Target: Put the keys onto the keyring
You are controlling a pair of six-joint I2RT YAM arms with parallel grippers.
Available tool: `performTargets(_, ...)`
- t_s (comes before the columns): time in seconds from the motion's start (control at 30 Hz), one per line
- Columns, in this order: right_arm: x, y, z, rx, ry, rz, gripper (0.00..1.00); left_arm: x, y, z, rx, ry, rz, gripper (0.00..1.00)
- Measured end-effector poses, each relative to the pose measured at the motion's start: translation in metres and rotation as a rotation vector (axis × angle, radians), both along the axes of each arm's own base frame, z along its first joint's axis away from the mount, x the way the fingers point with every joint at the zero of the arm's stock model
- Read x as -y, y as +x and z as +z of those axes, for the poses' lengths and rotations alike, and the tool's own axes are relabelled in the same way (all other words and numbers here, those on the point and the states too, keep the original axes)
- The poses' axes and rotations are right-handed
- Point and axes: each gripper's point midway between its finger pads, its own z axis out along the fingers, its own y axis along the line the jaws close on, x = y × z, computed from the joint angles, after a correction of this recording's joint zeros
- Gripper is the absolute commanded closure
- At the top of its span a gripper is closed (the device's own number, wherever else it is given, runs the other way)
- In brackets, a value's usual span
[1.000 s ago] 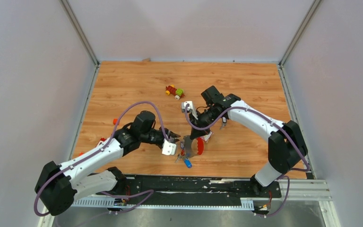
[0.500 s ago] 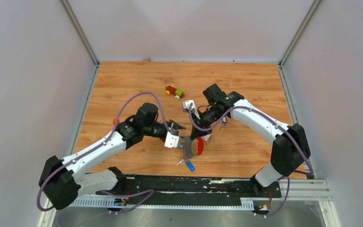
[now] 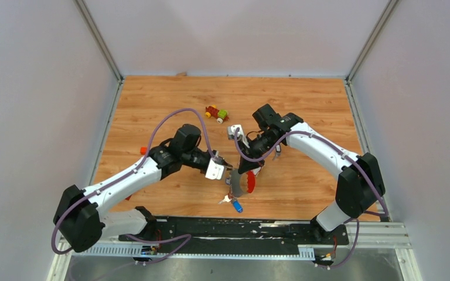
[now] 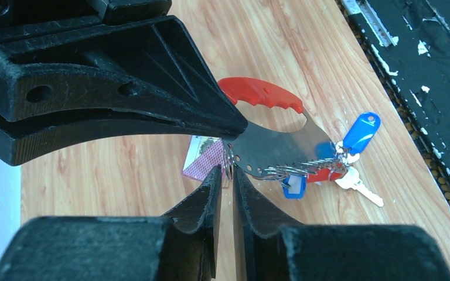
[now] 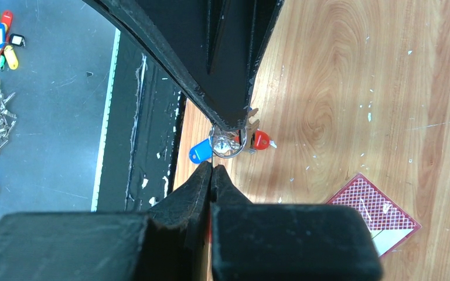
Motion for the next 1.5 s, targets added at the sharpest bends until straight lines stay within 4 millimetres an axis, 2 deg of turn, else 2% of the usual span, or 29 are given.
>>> performTargets(0.33, 0.003, 0.001, -0.003, 0.005, -0.022, -0.007, 1.0, 0.002, -0.001, -0.008, -0.024, 0.012, -0.015, 0.88)
performTargets(0.6, 0.004, 0.003, -0.004, 0.013, -0.024, -0.007, 1.0, 0.003, 0.001, -0.009, -0.001, 0.02, -0.03, 0.83)
performTargets(0.77, 0.002, 0.0, -0.001, 0.004, -0.002, 0.006, 1.0, 0.005, 0.004, -0.013, 0.024, 0.032, -0.052, 0.75)
performTargets(1.13, -0.001, -0.002, 0.001, -0.003, 0.016, 0.02, 1.0, 0.006, 0.003, -0.015, 0.044, 0.053, -0.099, 1.0)
performTargets(1.4, -0.001, -0.002, 0.0, -0.001, 0.017, 0.023, 1.0, 0.004, 0.001, -0.013, 0.053, 0.054, -0.106, 1.0)
performTargets(1.5, -0.002, -0.001, 0.001, 0.001, 0.019, 0.022, 0.94, 0.002, 0.0, -0.006, 0.063, 0.046, -0.096, 1.0)
